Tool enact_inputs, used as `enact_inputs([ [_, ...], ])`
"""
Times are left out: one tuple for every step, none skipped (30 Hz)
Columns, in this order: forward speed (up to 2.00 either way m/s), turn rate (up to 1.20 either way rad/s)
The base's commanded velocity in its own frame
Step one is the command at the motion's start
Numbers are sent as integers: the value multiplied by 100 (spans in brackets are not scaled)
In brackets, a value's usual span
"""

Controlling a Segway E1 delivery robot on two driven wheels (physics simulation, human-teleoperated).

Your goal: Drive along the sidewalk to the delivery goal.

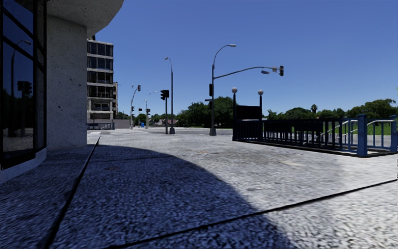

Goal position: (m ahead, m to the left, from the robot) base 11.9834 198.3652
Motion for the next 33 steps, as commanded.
enact_inputs([
  [200,0],
  [200,0],
  [200,0],
  [200,0],
  [200,0],
  [200,5],
  [200,15],
  [200,15],
  [200,19],
  [200,21],
  [200,21],
  [200,21],
  [200,21],
  [200,21],
  [200,21],
  [200,21],
  [200,21],
  [200,21],
  [200,21],
  [200,21],
  [200,21],
  [200,21],
  [200,21],
  [200,21],
  [200,21],
  [200,21],
  [200,21],
  [200,21],
  [200,21],
  [200,21],
  [200,27],
  [200,32],
  [200,33],
])
